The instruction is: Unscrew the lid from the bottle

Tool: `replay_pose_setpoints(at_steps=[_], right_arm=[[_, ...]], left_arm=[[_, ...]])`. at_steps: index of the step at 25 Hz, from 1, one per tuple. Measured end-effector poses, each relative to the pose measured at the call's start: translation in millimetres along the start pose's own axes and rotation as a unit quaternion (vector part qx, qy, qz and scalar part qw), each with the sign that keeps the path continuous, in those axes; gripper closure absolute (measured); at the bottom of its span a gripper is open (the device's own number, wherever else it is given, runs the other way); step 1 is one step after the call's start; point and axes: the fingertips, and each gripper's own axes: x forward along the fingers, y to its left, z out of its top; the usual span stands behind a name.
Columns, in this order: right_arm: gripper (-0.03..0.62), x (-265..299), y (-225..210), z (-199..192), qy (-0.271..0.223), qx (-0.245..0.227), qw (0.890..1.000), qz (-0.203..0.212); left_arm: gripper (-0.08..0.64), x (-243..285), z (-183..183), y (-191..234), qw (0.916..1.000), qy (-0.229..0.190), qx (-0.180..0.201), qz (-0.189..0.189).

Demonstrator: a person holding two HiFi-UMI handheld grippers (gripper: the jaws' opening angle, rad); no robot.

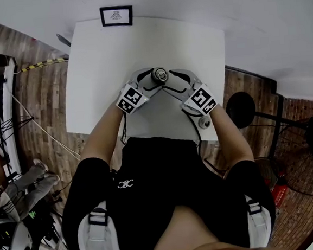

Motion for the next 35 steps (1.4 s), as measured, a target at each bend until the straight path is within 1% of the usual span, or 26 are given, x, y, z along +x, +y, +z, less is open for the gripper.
replay_pose_setpoints(at_steps=[1,3,5,7,9,14,15,17,20,22,24,26,28,29,31,33,35], right_arm=[[0.352,-1.1,-3.5,-0.2,-0.02,0.02,0.999,-0.043],[0.35,-2.3,-10.4,1.2,-0.063,0.062,0.989,-0.121],[0.35,-0.3,-12.1,2.4,-0.086,0.085,0.976,-0.179],[0.35,4.6,-12.2,2.0,-0.087,0.093,0.967,-0.221],[0.35,11.1,-13.8,0.3,-0.08,0.1,0.959,-0.252],[0.351,23.3,-19.8,4.7,-0.096,0.132,0.942,-0.292],[0.353,23.0,-21.0,4.4,-0.09,0.133,0.94,-0.3],[0.357,23.4,-20.4,1.4,-0.068,0.128,0.943,-0.301],[0.359,24.2,-19.5,-0.3,-0.05,0.115,0.953,-0.274],[0.359,24.0,-18.7,1.0,-0.055,0.104,0.964,-0.238],[0.359,24.7,-18.3,1.5,-0.057,0.085,0.977,-0.189],[0.359,27.3,-18.1,1.5,-0.052,0.065,0.988,-0.131],[0.358,28.9,-17.0,1.1,-0.042,0.042,0.996,-0.068],[0.359,28.7,-16.6,0.9,-0.034,0.031,0.998,-0.036],[0.359,28.1,-16.0,0.7,-0.015,0.004,1.0,0.024],[0.359,27.6,-15.1,0.3,0.009,-0.022,0.997,0.076],[0.357,27.9,-14.5,-0.2,0.033,-0.044,0.991,0.12]], left_arm=[[0.201,1.2,-0.6,1.3,1.0,0.0,-0.002,0.001],[0.201,3.5,-2.5,4.2,1.0,0.0,-0.006,0.002],[0.201,4.6,-3.9,5.7,1.0,0.001,-0.009,0.004],[0.201,5.2,-4.2,5.6,0.9999,0.004,-0.01,0.007],[0.201,5.8,-4.0,5.3,0.9999,0.005,-0.011,0.009],[0.201,6.6,-4.0,5.0,0.9998,0.01,-0.013,0.009],[0.201,6.2,-4.0,4.7,0.9998,0.01,-0.013,0.009],[0.201,5.3,-3.8,4.3,0.9998,0.01,-0.013,0.008],[0.201,4.9,-2.6,4.7,0.9999,0.01,-0.012,0.007],[0.201,4.8,-1.9,3.5,0.9999,0.008,-0.011,0.004],[0.201,4.9,-1.9,3.2,0.9999,0.005,-0.01,0.0],[0.201,4.5,-2.8,4.6,1.0,0.002,-0.008,-0.003],[0.201,4.1,-3.2,5.4,1.0,0.0,-0.005,-0.005],[0.201,4.3,-3.0,5.2,1.0,-0.001,-0.004,-0.006],[0.201,5.0,-2.2,4.8,1.0,-0.002,-0.002,-0.008],[0.201,5.6,-1.6,3.9,1.0,-0.003,-0.002,-0.009],[0.201,5.8,-1.2,3.6,0.9999,-0.003,-0.001,-0.011]])
